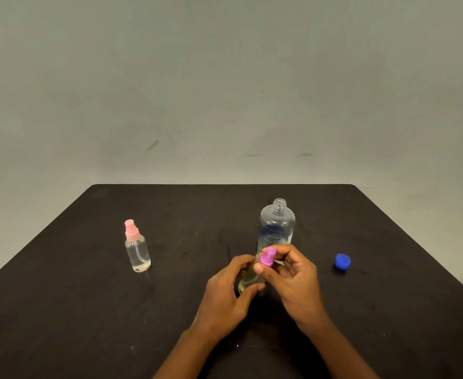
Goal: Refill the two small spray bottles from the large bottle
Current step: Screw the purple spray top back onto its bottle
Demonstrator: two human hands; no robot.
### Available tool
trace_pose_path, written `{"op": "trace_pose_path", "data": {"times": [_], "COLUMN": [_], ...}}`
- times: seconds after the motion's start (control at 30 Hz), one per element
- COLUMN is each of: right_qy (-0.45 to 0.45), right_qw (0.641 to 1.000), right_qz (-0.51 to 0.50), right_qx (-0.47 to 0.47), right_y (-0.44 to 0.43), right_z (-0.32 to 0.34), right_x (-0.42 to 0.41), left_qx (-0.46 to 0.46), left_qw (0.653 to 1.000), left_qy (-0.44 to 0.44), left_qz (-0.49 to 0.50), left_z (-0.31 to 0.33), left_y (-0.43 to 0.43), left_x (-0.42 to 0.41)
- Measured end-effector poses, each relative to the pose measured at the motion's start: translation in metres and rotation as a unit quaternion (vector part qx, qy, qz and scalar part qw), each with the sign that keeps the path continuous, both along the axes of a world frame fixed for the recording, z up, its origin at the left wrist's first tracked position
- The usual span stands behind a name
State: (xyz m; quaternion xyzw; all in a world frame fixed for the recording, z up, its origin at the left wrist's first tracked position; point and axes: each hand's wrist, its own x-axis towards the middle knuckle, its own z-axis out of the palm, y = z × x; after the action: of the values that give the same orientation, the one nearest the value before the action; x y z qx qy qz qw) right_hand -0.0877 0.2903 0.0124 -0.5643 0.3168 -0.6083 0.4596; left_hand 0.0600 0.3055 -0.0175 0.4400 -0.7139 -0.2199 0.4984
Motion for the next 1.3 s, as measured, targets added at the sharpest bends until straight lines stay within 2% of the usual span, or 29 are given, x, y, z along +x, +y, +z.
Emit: {"op": "trace_pose_path", "data": {"times": [0.27, 0.67, 0.87, 1.2, 1.3], "right_qy": [-0.006, -0.007, -0.002, -0.031, -0.026], "right_qw": [0.998, 1.0, 0.997, 0.999, 0.999], "right_qz": [0.063, -0.003, 0.074, 0.029, 0.044], "right_qx": [0.005, 0.013, 0.016, 0.017, 0.018], "right_y": [0.004, 0.0027, 0.0031, 0.0029, 0.0025], "right_z": [0.0036, 0.0014, 0.0063, 0.0054, 0.0061], "right_x": [-0.0018, -0.0005, -0.0063, -0.0045, -0.0047], "left_qx": [-0.009, -0.017, -0.008, -0.016, -0.011], "left_qw": [1.0, 1.0, 1.0, 0.999, 1.0], "left_qy": [0.005, -0.017, -0.007, -0.029, -0.026], "left_qz": [0.004, 0.007, 0.001, 0.01, 0.008], "left_z": [0.001, 0.0, -0.0012, 0.0027, 0.0026], "left_y": [0.0003, 0.0006, -0.0002, 0.002, 0.002], "left_x": [0.0011, -0.0001, 0.0007, -0.0009, -0.0006]}}
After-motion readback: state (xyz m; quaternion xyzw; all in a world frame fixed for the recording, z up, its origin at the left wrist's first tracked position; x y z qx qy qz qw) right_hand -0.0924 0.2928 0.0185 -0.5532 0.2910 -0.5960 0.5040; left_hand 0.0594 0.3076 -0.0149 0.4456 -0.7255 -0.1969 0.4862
